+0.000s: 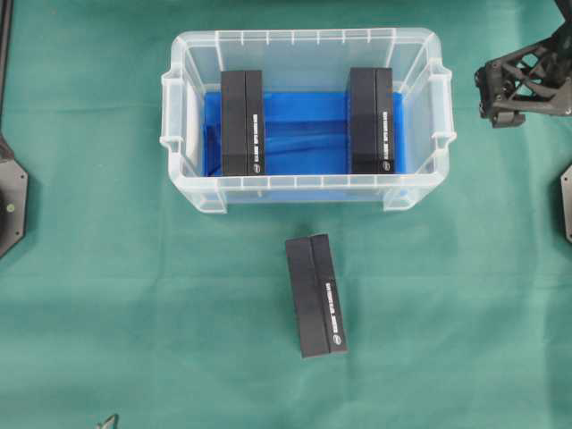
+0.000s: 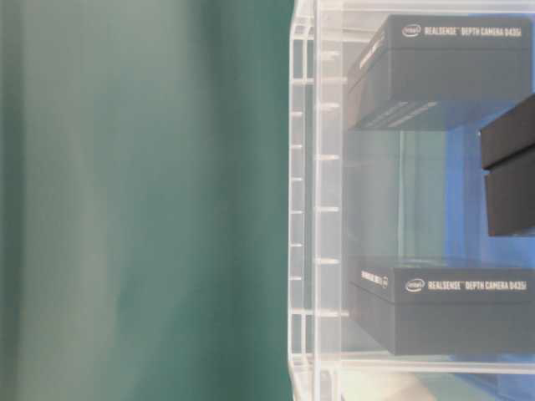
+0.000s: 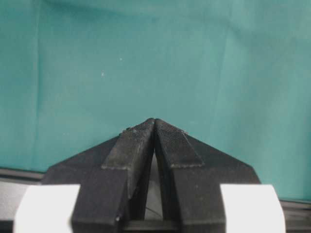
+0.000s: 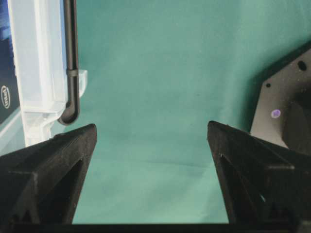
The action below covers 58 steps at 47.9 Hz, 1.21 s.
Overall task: Take the box out of the case with the right arm.
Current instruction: 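Withdraw the right gripper to the right side of the case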
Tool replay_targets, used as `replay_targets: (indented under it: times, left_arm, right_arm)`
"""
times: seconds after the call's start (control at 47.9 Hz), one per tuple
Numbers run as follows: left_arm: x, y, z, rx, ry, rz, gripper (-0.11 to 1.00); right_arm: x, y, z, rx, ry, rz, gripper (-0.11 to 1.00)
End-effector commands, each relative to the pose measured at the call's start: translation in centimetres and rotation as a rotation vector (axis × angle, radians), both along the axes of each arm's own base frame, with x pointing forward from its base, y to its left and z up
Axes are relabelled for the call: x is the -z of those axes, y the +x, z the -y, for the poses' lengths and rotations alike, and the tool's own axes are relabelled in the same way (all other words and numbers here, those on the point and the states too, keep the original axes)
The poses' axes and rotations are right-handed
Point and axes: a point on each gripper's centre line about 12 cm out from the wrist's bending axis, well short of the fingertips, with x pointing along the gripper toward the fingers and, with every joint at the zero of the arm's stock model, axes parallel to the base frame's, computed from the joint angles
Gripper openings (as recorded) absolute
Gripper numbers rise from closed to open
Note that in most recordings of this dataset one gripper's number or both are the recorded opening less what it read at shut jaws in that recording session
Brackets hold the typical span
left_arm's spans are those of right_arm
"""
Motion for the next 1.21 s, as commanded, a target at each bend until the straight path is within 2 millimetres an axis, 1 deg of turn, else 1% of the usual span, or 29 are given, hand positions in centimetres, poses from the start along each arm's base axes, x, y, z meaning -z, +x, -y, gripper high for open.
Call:
replay_targets:
  times: [0.0,0.605,0.751,0.855,0.981,1.106,1.189]
  left_arm:
    - [-0.6,0.1,-0.1,-0.004,0.003,0.018,0.02]
    - [-0.6,0.0,-0.1,-0.002,0.003,0.022,0.02]
    - [-0.6,0.0,-0.1,-0.002,0.003,0.022,0.02]
    - [-0.5,0.2,-0.1,-0.002,0.003,0.015,0.02]
    - [-0.4,0.3,-0.1,-0.002,0.003,0.009,0.02]
    - [-0.4,0.3,-0.1,-0.002,0.003,0.009,0.02]
    - [-0.4,0.3,-0.1,-0.002,0.003,0.011,0.02]
  right_arm:
    - [-0.6,-0.1,0.1,0.001,-0.009,0.023,0.88]
    - [-0.6,-0.1,0.0,0.003,-0.007,0.025,0.88]
    - [-0.8,0.6,0.2,0.001,-0.011,0.06,0.88]
    - [-0.8,1.8,0.3,-0.004,-0.012,0.092,0.88]
    - [-0.9,4.2,0.7,-0.015,-0.014,0.119,0.88]
    - [-1.0,7.1,0.8,-0.033,-0.008,0.122,0.88]
    - [-1.3,9.5,0.7,-0.05,-0.009,0.129,0.88]
